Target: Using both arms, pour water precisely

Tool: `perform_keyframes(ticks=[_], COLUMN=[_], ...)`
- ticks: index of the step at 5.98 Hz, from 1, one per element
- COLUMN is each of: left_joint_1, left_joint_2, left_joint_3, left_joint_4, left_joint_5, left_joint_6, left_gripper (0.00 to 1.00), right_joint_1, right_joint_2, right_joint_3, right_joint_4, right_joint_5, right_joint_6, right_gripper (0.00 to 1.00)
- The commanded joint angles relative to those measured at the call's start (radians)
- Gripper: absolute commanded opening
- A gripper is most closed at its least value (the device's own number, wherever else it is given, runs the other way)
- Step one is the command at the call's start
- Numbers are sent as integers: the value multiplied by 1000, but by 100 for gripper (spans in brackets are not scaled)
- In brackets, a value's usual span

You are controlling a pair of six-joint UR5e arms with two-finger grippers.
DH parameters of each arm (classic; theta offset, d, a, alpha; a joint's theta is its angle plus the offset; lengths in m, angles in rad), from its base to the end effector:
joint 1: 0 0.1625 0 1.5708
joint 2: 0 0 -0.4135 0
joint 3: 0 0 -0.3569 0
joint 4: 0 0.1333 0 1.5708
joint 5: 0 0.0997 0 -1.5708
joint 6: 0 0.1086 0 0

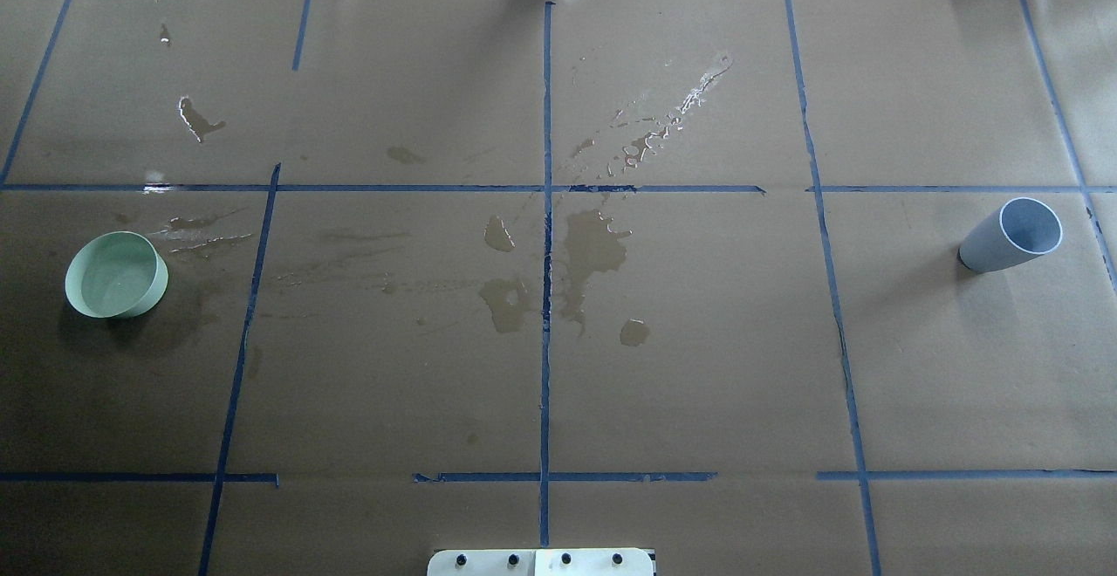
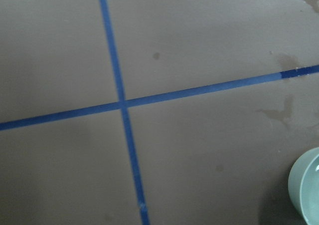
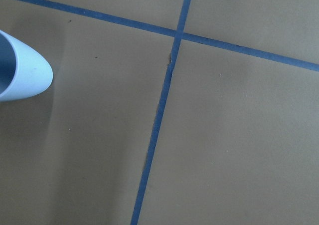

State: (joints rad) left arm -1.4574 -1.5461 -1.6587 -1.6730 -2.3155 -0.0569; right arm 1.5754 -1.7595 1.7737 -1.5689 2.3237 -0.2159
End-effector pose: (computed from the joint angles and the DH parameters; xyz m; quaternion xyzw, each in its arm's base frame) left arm -0.0076 -0.4613 0.6157 0.0458 0.3678 0.0563 0.9271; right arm 0.0608 -0.3800 0.6412 0.0479 -0.3646 -0.1010 0.9244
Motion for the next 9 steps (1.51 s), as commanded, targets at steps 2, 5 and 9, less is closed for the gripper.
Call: perform_keyframes(ticks=[2,5,9], left_joint_1=[-37,-35,-21], left_joint_2=[23,23,56], left_joint_3=[-19,-9,-29], left_joint_4=[92,91,96], left_joint_5=[59,50,50], left_joint_6=[34,25,32], left_gripper=[100,100,100], right_joint_1=[0,0,-27], right_joint_2=[0,-5,-8], right_joint_3=[-7,-5,-28], right_joint_4=[0,0,-2], right_joint_5=[14,14,14], right_joint_6=[0,0,1], right_gripper=[100,100,100])
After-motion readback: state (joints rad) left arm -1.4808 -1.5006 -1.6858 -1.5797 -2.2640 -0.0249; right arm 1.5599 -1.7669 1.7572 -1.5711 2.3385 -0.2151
